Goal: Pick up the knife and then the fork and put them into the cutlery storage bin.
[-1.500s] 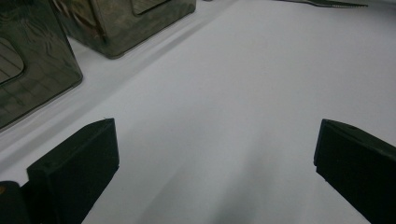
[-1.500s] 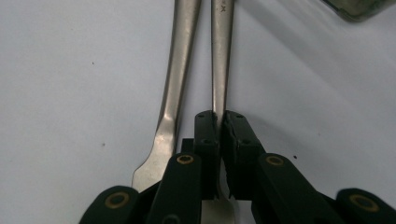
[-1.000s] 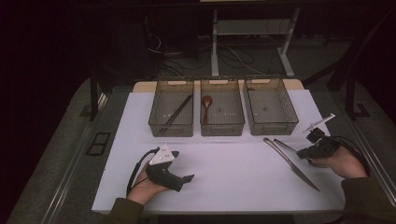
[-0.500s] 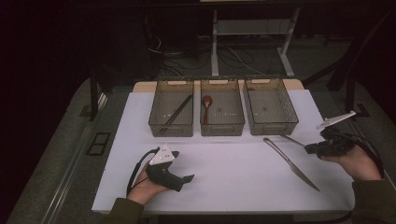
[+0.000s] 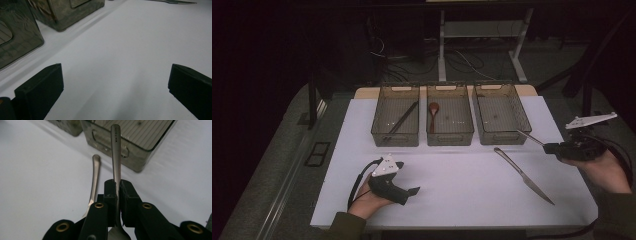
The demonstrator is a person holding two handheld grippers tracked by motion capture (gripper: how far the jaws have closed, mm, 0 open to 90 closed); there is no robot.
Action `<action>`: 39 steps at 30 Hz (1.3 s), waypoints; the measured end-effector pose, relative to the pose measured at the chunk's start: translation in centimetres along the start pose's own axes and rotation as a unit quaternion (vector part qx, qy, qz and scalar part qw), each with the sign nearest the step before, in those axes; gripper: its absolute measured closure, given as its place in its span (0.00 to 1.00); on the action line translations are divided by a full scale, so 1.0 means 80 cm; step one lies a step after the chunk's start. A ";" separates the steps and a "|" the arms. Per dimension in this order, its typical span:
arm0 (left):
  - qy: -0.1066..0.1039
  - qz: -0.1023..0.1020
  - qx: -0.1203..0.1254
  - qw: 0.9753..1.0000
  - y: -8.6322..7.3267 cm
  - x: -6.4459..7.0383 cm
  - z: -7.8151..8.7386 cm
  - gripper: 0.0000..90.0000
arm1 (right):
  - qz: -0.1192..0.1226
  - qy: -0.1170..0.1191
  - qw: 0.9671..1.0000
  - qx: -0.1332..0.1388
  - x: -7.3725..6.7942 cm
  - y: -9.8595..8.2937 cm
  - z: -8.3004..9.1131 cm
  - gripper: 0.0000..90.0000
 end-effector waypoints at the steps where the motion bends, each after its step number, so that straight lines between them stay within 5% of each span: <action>1: 0.000 0.001 0.001 1.000 0.000 0.000 0.000 0.00 | -0.001 -0.002 1.000 0.003 0.001 0.004 0.000 0.92; 39: -0.006 0.001 0.005 1.000 0.001 0.000 0.001 0.00 | -0.015 -0.038 0.999 0.018 0.027 0.137 -0.064 0.92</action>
Point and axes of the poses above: each handheld gripper's, and its own axes: z roughly backward along the jaws, y roughly out of its top, x roughly to its right, the point moved 5 cm from there along -z, roughly forward along the jaws, and after that the axes turned 14 degrees about -x, right-handed, at the moved point
